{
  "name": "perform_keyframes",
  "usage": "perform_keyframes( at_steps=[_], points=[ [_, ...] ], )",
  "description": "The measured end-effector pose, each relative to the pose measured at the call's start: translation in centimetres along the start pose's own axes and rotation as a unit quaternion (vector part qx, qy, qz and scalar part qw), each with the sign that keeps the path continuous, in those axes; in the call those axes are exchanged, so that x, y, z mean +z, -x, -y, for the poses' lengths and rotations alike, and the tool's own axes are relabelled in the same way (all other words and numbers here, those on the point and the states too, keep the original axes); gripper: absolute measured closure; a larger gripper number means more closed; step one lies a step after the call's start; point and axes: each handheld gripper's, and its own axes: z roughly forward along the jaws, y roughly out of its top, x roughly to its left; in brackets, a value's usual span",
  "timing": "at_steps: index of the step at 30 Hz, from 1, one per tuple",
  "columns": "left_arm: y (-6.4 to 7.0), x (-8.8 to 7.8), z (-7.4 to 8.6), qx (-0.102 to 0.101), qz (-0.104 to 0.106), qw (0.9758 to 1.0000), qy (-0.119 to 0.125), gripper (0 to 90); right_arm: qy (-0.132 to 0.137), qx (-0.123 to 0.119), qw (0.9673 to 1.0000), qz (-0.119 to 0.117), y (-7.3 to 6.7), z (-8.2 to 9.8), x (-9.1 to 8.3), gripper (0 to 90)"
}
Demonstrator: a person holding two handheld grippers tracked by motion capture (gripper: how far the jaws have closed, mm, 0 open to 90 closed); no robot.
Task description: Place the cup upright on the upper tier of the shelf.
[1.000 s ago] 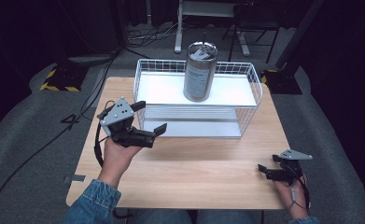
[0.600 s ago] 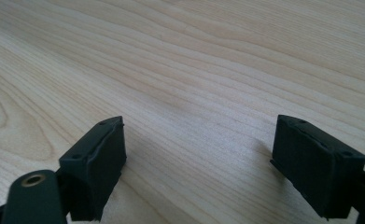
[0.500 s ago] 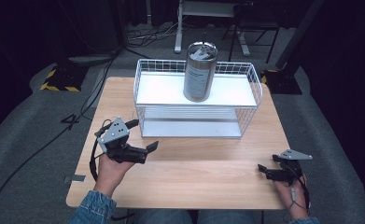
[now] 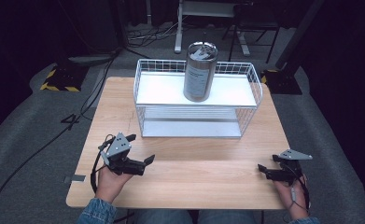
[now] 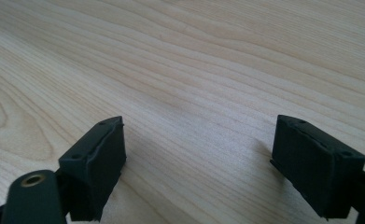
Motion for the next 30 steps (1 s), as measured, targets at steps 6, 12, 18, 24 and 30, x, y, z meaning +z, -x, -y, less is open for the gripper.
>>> perform_keyframes(
  at_steps=[6, 12, 18, 24, 30],
  points=[
    [-0.1, 0.5, 2.1, -0.017, -0.005, 0.9997, -0.015, 0.1, 0.000, 0.000, 1.0000, 0.000, 0.0, 0.0, 0.0, 17.9],
    [-0.2, 0.8, 3.9, -0.024, -0.017, 0.9992, -0.029, 0.1, 0.000, 0.000, 1.0000, 0.000, 0.0, 0.0, 0.0, 17.9],
    [0.1, 1.2, 5.8, -0.023, -0.027, 0.9986, -0.039, 0.1, 0.000, 0.000, 1.0000, 0.000, 0.0, 0.0, 0.0, 17.9],
    [0.5, 1.4, 6.8, -0.018, -0.038, 0.9977, -0.052, 0.2, 0.000, 0.000, 1.0000, 0.000, 0.0, 0.0, 0.0, 17.9],
    [0.6, 1.9, 7.3, -0.017, -0.036, 0.9950, -0.092, 0.3, 0.000, 0.000, 1.0000, 0.000, 0.0, 0.0, 0.0, 17.9]
  ],
)
